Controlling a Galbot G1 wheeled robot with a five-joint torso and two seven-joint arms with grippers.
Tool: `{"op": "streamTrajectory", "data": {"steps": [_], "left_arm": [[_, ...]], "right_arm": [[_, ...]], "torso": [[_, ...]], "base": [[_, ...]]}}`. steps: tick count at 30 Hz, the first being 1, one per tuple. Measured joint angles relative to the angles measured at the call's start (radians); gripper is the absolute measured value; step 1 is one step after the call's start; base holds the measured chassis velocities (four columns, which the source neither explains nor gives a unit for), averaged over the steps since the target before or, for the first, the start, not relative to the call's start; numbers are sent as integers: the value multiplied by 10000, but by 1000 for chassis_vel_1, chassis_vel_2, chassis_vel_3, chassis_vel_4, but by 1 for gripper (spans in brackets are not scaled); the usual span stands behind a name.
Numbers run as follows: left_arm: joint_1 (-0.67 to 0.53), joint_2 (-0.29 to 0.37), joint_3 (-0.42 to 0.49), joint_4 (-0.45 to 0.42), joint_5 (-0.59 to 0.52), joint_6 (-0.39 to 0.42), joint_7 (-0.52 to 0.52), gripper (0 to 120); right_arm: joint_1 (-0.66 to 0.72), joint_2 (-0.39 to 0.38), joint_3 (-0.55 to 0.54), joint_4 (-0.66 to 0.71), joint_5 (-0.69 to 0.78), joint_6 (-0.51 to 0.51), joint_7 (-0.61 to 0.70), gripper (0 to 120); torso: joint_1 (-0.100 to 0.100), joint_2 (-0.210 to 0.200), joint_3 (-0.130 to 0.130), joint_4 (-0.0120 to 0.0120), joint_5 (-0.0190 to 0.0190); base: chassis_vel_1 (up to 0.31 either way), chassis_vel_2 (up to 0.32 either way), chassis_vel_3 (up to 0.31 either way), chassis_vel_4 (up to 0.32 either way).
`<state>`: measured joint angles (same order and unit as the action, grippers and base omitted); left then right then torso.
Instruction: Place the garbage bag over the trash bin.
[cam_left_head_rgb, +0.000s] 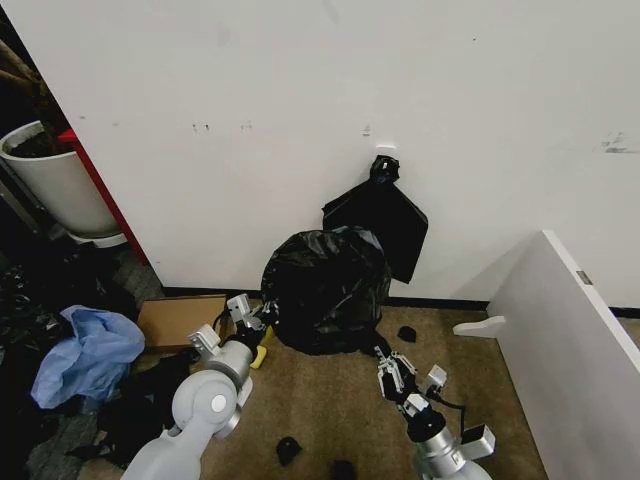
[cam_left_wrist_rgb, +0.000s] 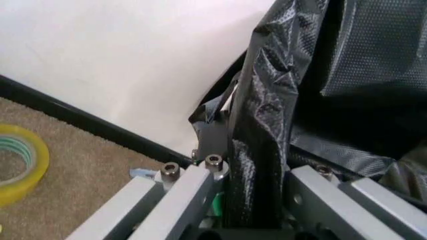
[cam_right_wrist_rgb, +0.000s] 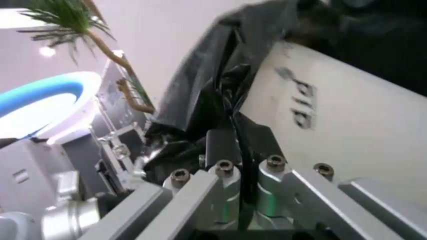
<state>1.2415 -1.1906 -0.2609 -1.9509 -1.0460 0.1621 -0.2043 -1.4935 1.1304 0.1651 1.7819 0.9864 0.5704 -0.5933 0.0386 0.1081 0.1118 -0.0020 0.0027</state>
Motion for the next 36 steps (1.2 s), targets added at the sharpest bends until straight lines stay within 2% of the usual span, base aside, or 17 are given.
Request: {"op": "streamTrajectory", "data": {"steps": [4, 10, 12, 14, 16, 23, 26, 29, 34, 35, 36], "left_arm": [[86, -15, -41, -192, -32, 40, -35, 0], [431, 20, -88, -793, -89, 310, -326, 0], [516, 49, -99, -924, -103, 377, -389, 0], [673, 104, -103, -1155, -114, 492, -496, 0], [827, 144, -114, -1368, -114, 581, -626, 0], [951, 118, -184, -1626, -128, 679, -859, 0], [948, 93, -202, -1625, -120, 618, -858, 0], [855, 18, -170, -1432, -17, 273, -701, 0], [679, -131, 113, -824, 476, -112, -455, 0], [679, -131, 113, -824, 476, -112, -455, 0], [656, -167, 155, -743, 530, -139, -430, 0]], "right_arm": [[58, 6, 13, -389, -491, 74, 841, 0], [488, 134, 413, -1327, -3664, 367, 3003, 0], [600, 158, 451, -1436, -4077, 392, 3322, 0], [855, 218, 491, -1649, -4784, 407, 3940, 0], [1172, 307, 640, -2050, -5731, 559, 4555, 0], [1584, 393, 1014, -3163, -8253, 1280, 5181, 0], [1293, 257, 947, -2892, -8346, 1027, 5352, 0], [842, 30, 890, -2224, -8063, 641, 5806, 12], [-239, -368, 881, -192, -7323, -1741, 9563, 34], [-239, -368, 881, -192, -7323, -1741, 9563, 34], [-465, -423, 864, 214, -7125, -2223, 10261, 37]], "torso": [[0, 0, 0, -1, -1], [0, 0, 0, -1, -4], [0, 0, 0, -2, -6], [0, 0, 0, 0, 8], [0, 0, 0, 2, -6], [0, 0, 0, 1, 1], [0, -1, 0, 0, 0], [0, 0, -1, 0, 0], [0, 0, 0, 0, -1], [0, 0, 0, 0, -1], [0, 0, 0, 0, -2]], "base": [[0, 0, 0, 0], [0, 0, 0, 0], [0, 0, 0, 0], [0, 0, 0, 0], [0, 0, 0, 0], [0, 0, 0, 0], [0, 0, 0, 0], [0, 0, 0, 0], [0, 0, 0, 0], [0, 0, 0, 0], [0, 0, 0, 0]]}}
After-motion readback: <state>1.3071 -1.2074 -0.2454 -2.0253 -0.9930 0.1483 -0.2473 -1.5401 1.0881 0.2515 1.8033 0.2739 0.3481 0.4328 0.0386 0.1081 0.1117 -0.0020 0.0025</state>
